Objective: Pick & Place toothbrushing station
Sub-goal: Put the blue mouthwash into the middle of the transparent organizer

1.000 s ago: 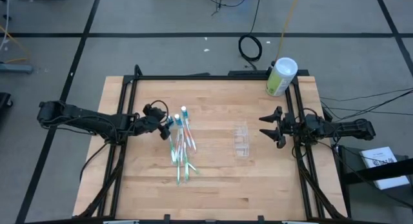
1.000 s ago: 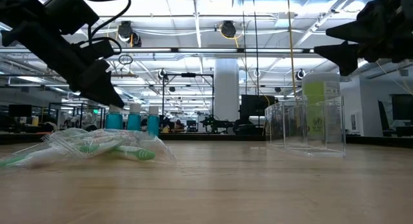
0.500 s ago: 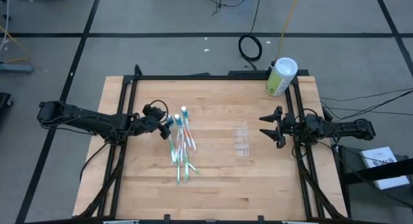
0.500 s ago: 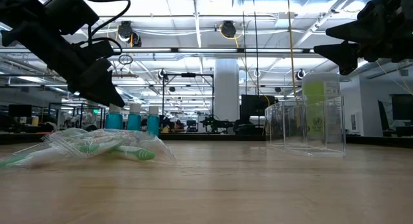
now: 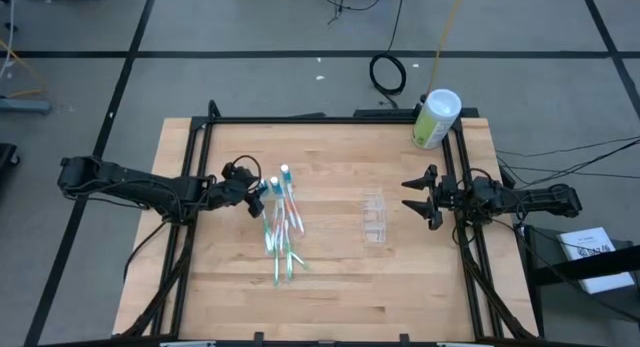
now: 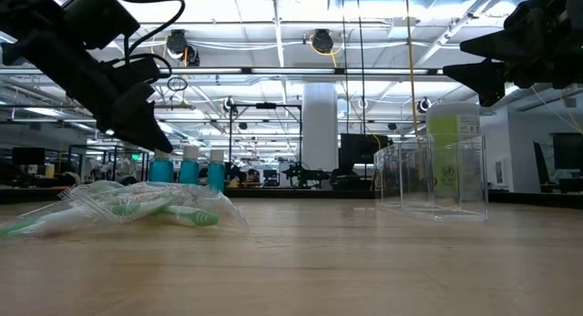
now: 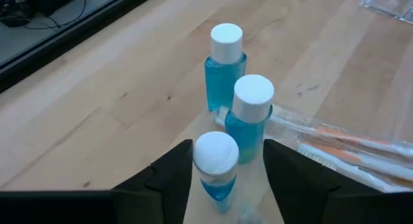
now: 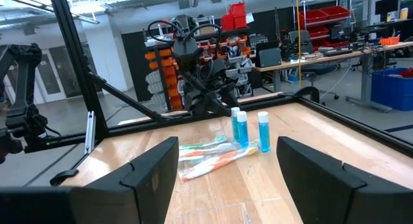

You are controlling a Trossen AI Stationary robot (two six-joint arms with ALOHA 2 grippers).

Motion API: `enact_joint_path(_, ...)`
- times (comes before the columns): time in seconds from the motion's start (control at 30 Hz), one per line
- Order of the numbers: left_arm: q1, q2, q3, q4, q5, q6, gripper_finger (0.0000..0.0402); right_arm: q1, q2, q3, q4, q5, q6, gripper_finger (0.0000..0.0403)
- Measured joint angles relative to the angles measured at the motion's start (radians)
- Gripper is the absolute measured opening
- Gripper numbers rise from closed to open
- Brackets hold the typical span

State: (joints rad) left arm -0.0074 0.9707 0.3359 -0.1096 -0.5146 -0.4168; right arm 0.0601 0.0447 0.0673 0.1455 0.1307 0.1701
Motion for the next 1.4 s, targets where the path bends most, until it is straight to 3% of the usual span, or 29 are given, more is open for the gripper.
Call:
enact_joint_path(0.3,0.000,0.000,0.001,-0.126,-0.009,-0.050,0.0182,0.000,0.000,0.000,0.000,0.000,0.000,0.0254)
enact_joint_path(0.6,-0.030,0.000,-0.041,-0.114,-0.016,-0.174,0.0182,0.000,0.000,0.000,0.000,0.000,0.000,0.0254)
enact_joint_path(0.73,-0.071,0.000,-0.127,-0.020,-0.043,-0.241,0.0182,0.000,0.000,0.000,0.000,-0.001,0.000,0.0254)
enact_joint_path(1.0,-0.154,0.000,-0.316,0.317,-0.147,-0.199,0.0182,0.000,0.000,0.000,0.000,-0.001,0.001,0.0254)
enact_joint_path(1.4,-0.166,0.089,-0.319,0.434,-0.211,-0.169,0.0182,0.000,0.000,0.000,0.001,0.000,0.001,0.0254)
